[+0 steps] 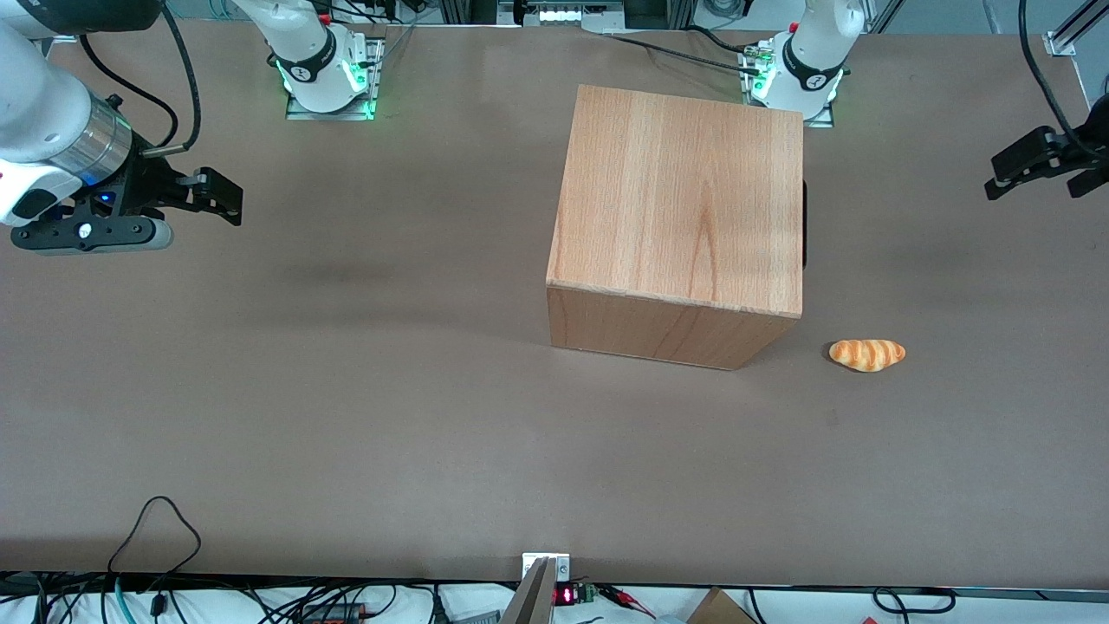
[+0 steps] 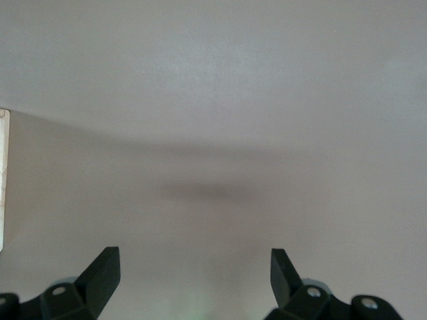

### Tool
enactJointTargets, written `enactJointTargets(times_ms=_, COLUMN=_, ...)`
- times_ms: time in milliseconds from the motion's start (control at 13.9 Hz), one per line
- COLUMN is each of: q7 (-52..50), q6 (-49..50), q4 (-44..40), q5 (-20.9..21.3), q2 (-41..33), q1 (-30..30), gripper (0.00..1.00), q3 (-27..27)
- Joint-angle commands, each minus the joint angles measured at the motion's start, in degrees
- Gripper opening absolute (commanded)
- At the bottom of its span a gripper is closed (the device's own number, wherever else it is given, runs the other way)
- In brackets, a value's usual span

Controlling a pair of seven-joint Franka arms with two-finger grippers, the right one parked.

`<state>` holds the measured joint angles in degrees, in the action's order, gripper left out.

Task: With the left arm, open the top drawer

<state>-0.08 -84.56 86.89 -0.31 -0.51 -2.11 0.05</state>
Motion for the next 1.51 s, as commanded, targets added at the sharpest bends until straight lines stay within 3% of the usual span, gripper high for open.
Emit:
enactJointTargets(times_ms=0, q7=1.1, q6=0.1, q4=2.7, q5=-2.2, q2=0.2, q1=0.5, gripper=1.0, q3=0.2)
enactJointTargets(times_ms=649, q7=1.4, q6=-10.7, q4=18.1, q5=-10.1, q2=-0.1, q1=1.0, gripper=1.0, q3=-2.5)
enactJointTargets(times_ms=1441, q7=1.8, q6=-22.8, q4=29.7, q5=-11.8, q2=0.2, q1=1.1, gripper=1.0, q3=-5.8)
